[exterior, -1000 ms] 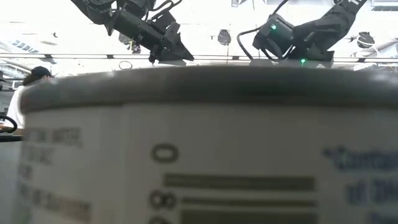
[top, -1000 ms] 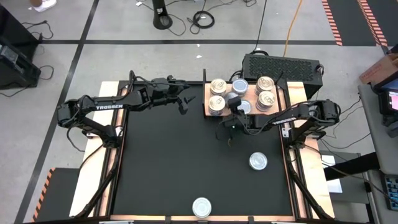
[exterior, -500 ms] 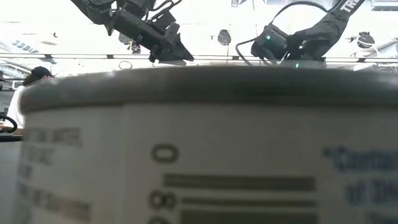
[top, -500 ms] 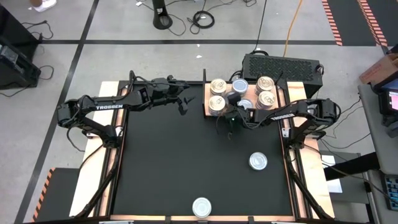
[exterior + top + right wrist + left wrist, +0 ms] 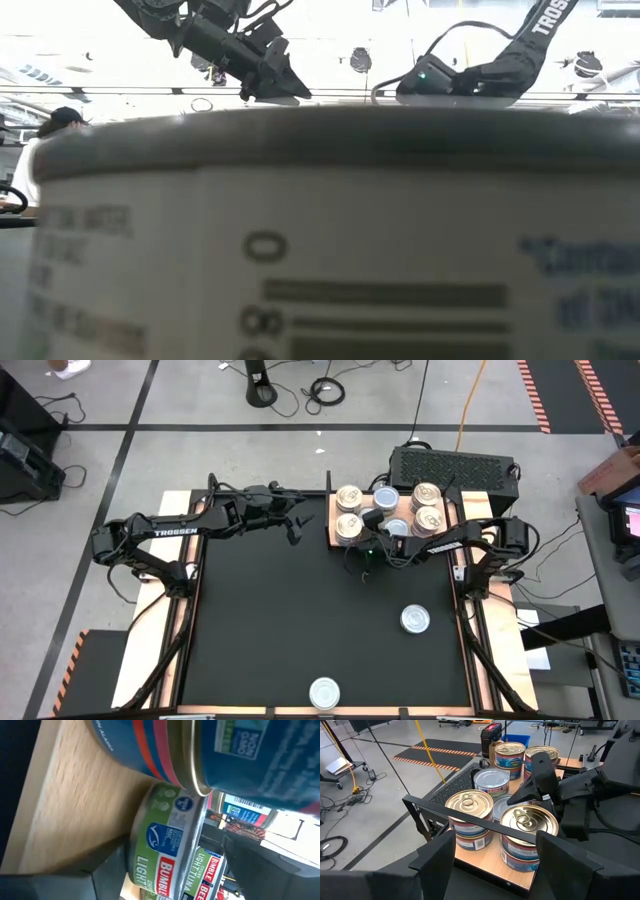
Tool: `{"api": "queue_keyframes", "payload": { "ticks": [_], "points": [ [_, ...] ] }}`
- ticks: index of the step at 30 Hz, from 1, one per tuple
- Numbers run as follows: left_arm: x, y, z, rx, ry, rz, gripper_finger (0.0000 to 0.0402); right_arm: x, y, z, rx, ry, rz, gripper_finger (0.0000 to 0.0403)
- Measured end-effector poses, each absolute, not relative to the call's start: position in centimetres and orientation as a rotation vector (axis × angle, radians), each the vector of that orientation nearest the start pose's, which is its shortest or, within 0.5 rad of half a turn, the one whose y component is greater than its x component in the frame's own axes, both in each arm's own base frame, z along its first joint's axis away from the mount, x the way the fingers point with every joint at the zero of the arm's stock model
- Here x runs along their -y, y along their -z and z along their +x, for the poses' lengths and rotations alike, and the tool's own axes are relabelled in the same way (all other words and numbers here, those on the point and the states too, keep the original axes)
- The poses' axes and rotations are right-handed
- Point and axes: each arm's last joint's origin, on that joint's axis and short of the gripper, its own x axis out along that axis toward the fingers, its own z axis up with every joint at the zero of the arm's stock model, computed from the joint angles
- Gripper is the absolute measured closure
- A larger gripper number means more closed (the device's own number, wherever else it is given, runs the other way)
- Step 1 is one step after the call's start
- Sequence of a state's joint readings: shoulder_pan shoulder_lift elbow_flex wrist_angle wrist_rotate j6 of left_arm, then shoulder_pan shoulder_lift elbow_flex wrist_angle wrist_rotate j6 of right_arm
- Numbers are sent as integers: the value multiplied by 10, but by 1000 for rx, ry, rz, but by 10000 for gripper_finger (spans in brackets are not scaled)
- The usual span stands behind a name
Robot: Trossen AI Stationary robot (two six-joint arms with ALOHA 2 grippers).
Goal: Stack canned seafood by type on shelf
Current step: Stack the green tuna can on top of the other green tuna can on the shelf
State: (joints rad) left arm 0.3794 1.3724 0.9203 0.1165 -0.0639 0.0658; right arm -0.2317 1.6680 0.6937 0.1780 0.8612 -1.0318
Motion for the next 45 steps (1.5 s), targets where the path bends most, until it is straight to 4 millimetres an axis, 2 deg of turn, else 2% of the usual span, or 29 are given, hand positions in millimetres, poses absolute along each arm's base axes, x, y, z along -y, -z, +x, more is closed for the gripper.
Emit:
{"api": "queue_keyframes", "payload": {
  "ticks": [5, 16, 21, 26, 31, 37, 42, 45],
  "points": [
    [-115, -277, 283, -348, -428, 11, 126, 89, -135, 280, -1259, 552, -1093, 148],
    [-115, -277, 283, -348, -428, 11, 126, 87, -137, 280, -1259, 565, -1100, 281],
    [-115, -277, 283, -348, -428, 12, 126, 79, -137, 282, -1263, 568, -1127, 280],
    [-115, -278, 283, -348, -428, 12, 126, 66, -147, 282, -1212, 588, -1127, 254],
    [-115, -278, 283, -346, -429, 13, 126, 58, -161, 279, -1183, 646, -1140, 268],
    [-115, -278, 283, -344, -429, 13, 126, 57, -182, 270, -1171, 753, -1140, 272],
    [-115, -278, 283, -343, -431, 6, 126, 61, -206, 260, -1070, 858, -1032, 268],
    [-115, -278, 283, -343, -431, 4, 126, 69, -213, 250, -1064, 845, -987, 268]
  ]
}}
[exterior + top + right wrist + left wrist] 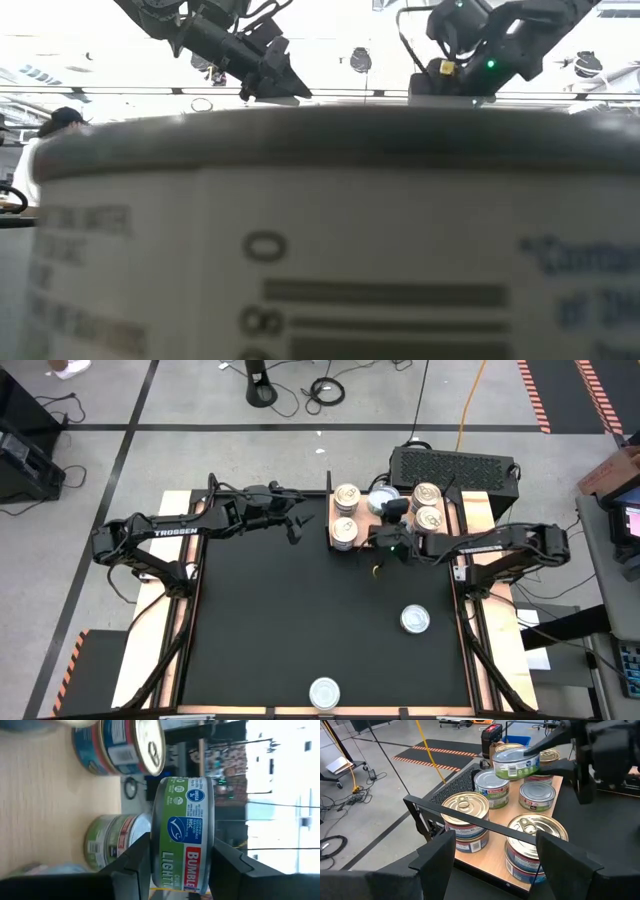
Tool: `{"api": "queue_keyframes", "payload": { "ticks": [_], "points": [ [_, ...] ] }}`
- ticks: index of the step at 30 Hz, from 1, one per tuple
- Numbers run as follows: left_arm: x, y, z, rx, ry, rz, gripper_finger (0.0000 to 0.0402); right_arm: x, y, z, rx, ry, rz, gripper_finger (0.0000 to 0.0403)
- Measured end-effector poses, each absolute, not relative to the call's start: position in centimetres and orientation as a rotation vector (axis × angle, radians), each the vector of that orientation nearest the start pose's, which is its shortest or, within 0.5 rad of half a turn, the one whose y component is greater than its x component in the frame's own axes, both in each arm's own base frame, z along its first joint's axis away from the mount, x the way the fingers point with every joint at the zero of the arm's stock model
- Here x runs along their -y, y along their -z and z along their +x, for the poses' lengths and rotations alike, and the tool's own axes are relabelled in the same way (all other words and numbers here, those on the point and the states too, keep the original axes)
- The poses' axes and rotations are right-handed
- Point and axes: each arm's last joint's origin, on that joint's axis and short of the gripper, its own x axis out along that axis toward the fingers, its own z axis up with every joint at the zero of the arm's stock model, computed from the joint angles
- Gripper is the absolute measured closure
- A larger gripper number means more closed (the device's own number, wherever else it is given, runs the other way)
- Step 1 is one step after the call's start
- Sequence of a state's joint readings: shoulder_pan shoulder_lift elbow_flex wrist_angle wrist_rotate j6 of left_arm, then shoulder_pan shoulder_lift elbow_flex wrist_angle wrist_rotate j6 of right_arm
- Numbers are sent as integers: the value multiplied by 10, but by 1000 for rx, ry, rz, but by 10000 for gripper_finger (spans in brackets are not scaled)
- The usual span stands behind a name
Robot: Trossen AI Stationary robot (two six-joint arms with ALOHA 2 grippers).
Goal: Stack canned seafood by type on shelf
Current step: Stack the green tuna can on top of the other green tuna can on the shelf
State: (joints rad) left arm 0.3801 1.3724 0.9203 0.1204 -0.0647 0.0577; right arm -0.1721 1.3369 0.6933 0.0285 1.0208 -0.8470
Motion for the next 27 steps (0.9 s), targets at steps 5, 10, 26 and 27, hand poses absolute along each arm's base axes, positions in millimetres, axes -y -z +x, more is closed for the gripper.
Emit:
{"api": "queue_keyframes", "payload": {
  "ticks": [5, 10, 26, 27],
  "points": [
    [-115, -278, 283, -331, -440, -44, 126, 88, -213, 235, -1107, 789, -873, 267],
    [-115, -278, 283, -328, -450, -53, 126, 107, -213, 230, -1100, 824, -805, 267],
    [-117, -278, 283, -322, -515, -60, 126, 132, -212, 218, -1109, 779, -732, 266],
    [-117, -278, 283, -322, -515, -60, 126, 132, -212, 219, -1107, 776, -731, 266]
  ]
}}
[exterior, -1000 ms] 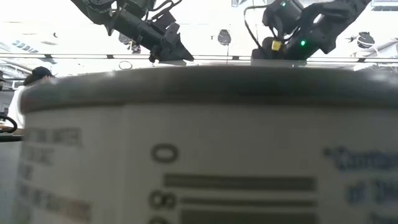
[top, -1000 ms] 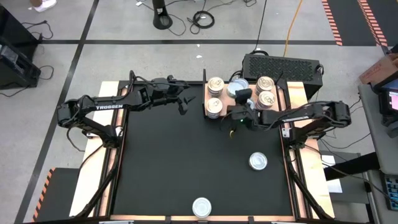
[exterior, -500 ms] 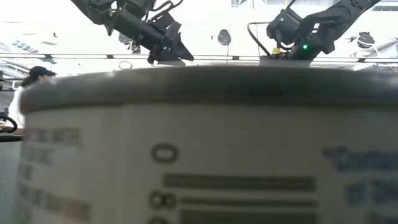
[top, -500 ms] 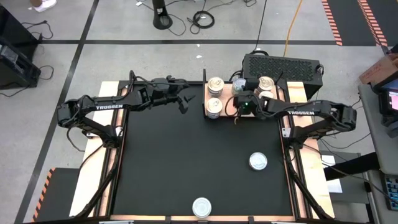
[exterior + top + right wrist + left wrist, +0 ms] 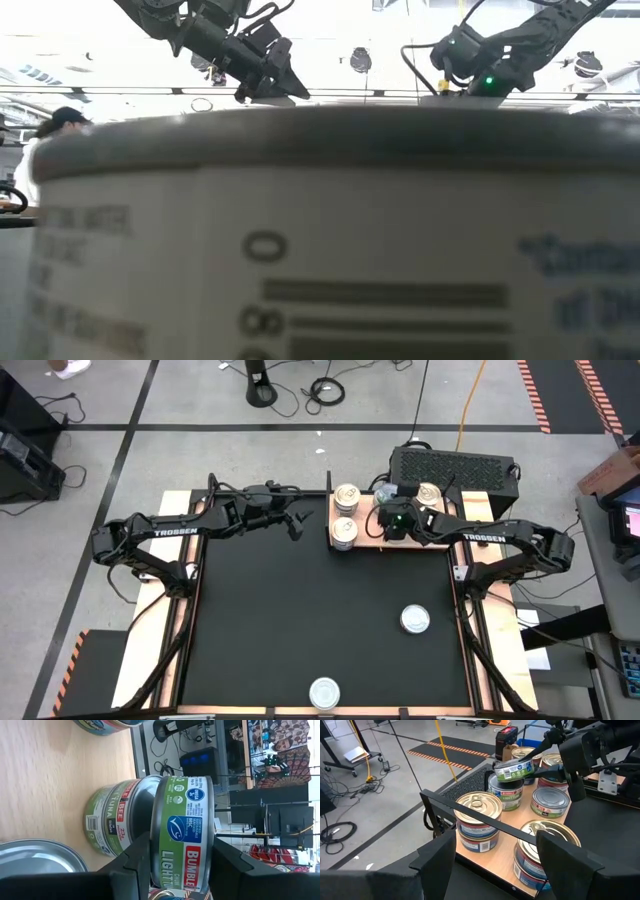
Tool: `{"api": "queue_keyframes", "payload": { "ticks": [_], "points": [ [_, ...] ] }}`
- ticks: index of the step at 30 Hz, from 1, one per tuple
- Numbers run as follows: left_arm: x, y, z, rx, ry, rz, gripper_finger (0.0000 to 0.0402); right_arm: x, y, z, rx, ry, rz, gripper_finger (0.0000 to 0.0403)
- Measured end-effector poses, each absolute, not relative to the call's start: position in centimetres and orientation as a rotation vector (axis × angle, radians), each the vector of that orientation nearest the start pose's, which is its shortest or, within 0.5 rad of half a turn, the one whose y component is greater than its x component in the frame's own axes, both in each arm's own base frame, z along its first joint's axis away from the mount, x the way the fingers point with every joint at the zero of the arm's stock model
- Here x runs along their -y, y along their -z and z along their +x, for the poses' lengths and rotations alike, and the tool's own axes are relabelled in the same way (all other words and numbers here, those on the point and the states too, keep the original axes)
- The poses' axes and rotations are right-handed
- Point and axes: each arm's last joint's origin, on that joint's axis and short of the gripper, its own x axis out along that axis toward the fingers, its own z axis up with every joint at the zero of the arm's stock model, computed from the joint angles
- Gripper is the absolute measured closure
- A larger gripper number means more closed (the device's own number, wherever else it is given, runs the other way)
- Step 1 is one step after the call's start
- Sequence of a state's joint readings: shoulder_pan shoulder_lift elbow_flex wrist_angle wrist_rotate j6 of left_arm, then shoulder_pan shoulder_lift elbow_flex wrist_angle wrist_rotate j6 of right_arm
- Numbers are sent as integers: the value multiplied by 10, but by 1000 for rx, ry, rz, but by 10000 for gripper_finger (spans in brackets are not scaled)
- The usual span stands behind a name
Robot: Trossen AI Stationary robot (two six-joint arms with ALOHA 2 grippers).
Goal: Stack canned seafood by type on shelf
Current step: Stack the green tuna can on top of the other green tuna can on the shelf
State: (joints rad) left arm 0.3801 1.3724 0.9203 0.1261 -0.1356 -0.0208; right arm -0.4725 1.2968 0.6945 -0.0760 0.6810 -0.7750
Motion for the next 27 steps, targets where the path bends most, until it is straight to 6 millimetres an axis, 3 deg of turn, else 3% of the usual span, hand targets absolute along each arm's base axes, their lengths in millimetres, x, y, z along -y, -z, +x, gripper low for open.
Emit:
{"api": "queue_keyframes", "payload": {
  "ticks": [18, 27],
  "points": [
    [-117, -278, 283, -324, -515, -61, 126, 132, -211, 219, -1120, 721, -773, 264],
    [-117, -278, 282, -326, -515, -61, 126, 131, -210, 219, -1125, 709, -772, 202]
  ]
}}
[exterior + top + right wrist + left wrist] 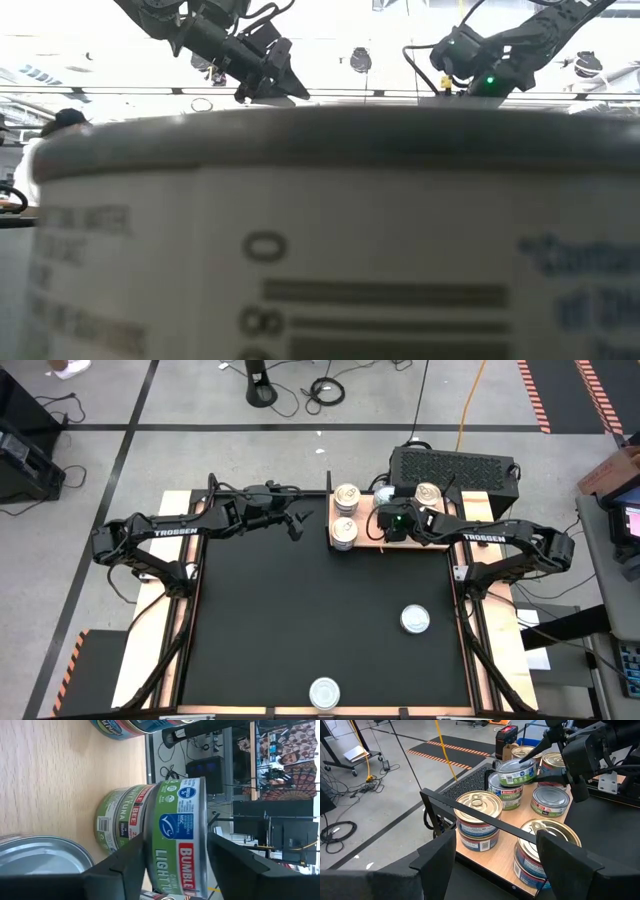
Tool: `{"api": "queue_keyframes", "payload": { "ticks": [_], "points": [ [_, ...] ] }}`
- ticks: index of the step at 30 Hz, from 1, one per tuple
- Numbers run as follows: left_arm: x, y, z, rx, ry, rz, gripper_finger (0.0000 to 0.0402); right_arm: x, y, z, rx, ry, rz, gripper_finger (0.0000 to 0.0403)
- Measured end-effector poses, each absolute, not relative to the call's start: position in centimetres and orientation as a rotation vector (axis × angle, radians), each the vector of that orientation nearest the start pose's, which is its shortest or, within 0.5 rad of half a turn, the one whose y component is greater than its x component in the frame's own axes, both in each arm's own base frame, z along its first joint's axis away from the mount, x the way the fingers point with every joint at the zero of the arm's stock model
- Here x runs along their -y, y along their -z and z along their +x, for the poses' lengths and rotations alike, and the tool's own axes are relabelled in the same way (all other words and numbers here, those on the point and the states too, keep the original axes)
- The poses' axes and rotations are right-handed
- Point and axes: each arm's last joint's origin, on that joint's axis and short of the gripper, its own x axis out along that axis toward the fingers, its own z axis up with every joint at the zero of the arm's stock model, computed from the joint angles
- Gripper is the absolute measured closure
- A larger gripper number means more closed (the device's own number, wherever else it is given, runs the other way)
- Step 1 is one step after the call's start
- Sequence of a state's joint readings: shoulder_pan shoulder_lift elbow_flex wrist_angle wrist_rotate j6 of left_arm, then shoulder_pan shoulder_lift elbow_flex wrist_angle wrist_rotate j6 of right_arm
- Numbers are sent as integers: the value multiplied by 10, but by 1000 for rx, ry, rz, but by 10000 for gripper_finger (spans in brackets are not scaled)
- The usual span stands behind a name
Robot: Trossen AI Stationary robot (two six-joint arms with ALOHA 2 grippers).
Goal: Stack canned seafood by type on shelf
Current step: Stack the green tuna can on top of the other green tuna can on the shelf
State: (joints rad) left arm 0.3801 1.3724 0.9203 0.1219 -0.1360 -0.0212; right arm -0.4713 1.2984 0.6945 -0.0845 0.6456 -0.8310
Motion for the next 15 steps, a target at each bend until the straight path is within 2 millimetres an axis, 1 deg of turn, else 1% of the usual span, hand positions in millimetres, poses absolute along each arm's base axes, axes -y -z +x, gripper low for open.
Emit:
{"api": "queue_keyframes", "payload": {
  "ticks": [3, 7, 11, 15],
  "points": [
    [-117, -278, 282, -326, -515, -61, 126, 131, -210, 219, -1126, 710, -772, 183],
    [-117, -278, 282, -326, -515, -61, 126, 131, -211, 219, -1135, 700, -796, 167],
    [-117, -278, 282, -326, -515, -61, 126, 131, -214, 221, -1156, 675, -825, 159],
    [-117, -278, 282, -326, -515, -61, 126, 133, -223, 224, -1131, 655, -797, 159]
  ]
}}
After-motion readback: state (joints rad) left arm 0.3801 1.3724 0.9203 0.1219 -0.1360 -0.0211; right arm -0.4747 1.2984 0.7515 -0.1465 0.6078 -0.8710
